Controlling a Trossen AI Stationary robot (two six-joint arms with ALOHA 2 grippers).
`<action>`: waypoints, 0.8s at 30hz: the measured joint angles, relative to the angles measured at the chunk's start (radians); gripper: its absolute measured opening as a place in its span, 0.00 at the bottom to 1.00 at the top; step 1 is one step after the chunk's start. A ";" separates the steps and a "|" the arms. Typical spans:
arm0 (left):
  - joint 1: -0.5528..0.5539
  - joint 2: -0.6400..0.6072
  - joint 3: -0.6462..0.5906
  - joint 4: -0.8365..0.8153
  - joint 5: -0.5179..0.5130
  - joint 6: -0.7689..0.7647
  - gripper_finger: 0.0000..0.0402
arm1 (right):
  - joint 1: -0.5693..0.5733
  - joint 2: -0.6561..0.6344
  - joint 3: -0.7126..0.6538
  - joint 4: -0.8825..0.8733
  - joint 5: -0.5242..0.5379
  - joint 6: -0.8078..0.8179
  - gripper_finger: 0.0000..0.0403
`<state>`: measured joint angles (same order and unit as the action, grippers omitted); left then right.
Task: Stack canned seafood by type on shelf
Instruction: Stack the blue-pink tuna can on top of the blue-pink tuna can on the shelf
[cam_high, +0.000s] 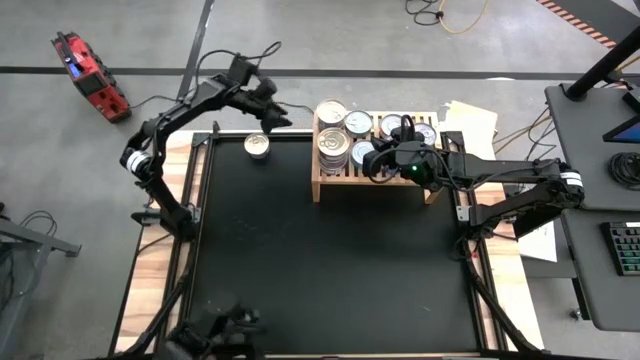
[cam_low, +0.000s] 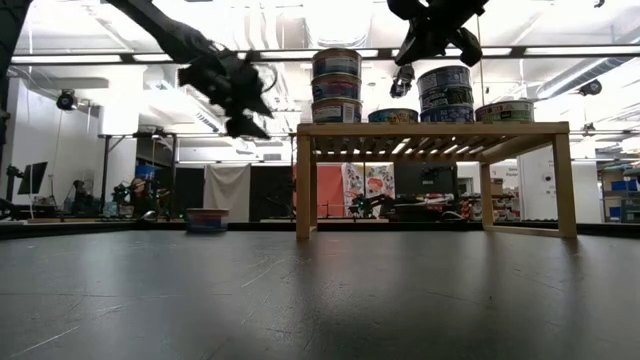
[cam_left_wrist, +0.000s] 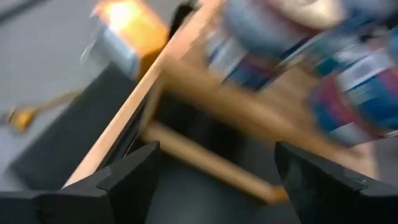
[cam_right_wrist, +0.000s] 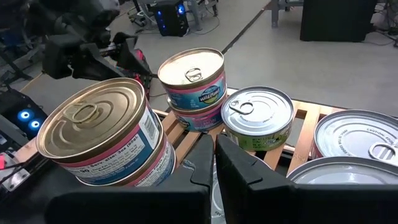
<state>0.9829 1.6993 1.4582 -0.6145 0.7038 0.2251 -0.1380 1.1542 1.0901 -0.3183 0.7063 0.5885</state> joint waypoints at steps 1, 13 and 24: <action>0.015 0.000 0.000 -0.038 -0.027 -0.001 0.73 | 0.000 0.000 0.000 0.000 0.000 -0.004 0.02; 0.045 0.028 -0.135 -0.276 -0.538 0.016 0.17 | 0.000 0.016 0.000 0.001 -0.001 -0.064 0.02; 0.045 0.032 -0.248 -0.134 -0.637 -0.002 0.02 | -0.007 0.039 0.000 0.002 -0.007 -0.075 0.02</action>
<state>1.0279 1.7314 1.2098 -0.7485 0.0665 0.2230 -0.1448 1.1934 1.0901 -0.3164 0.6994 0.5137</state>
